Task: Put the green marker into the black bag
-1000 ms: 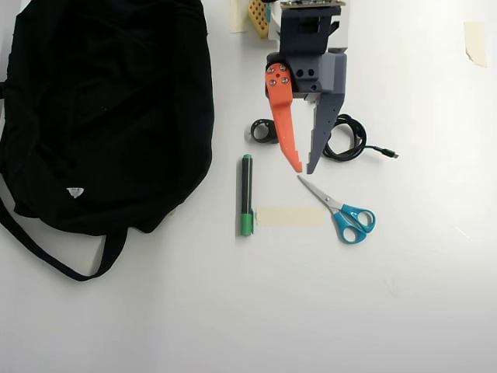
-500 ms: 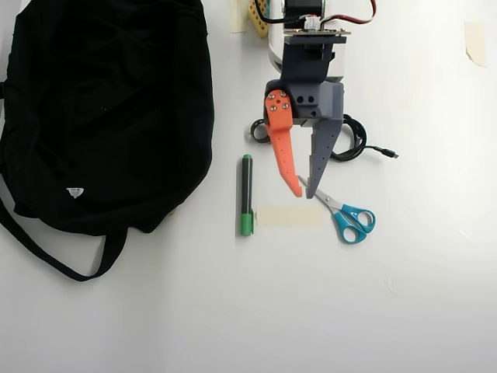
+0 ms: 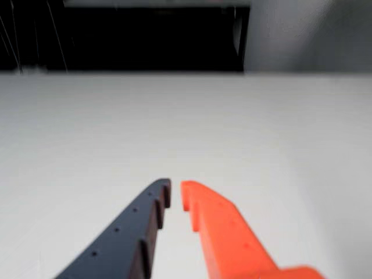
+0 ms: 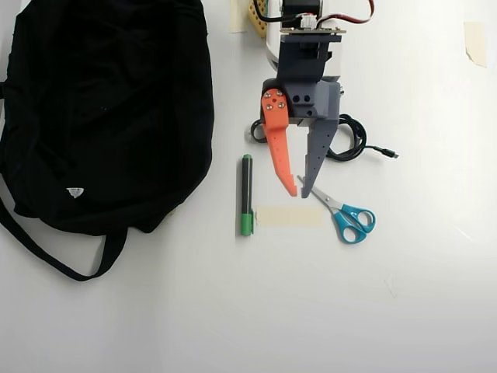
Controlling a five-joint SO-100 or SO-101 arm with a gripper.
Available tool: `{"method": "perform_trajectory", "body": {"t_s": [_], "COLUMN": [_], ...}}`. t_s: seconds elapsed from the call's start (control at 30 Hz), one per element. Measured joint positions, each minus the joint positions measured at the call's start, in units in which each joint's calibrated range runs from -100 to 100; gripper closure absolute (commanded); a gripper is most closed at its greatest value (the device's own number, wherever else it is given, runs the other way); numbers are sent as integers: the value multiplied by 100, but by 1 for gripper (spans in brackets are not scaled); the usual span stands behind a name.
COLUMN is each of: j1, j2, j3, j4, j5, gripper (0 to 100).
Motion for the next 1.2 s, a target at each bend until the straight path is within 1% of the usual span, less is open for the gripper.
{"method": "perform_trajectory", "body": {"t_s": [0.03, 0.07, 0.13, 0.2, 0.23, 0.3, 0.43, 0.67, 0.87, 1.2], "j1": [7, 7, 7, 7, 7, -15, -44, -110, -110, -118], "j2": [0, 0, 0, 0, 0, 0, 0, 0, 0, 0], "j3": [-24, -71, -165, -346, -480, -558, -660, -660, -668, -676], "j4": [198, 618, 962, 1537, 2078, 2422, 3675, 5118, 5874, 6286], "j5": [0, 0, 0, -5, -5, -5, -5, -5, 5, 73], "gripper": [98, 98, 98, 98, 98, 98, 98, 98, 98, 98]}}
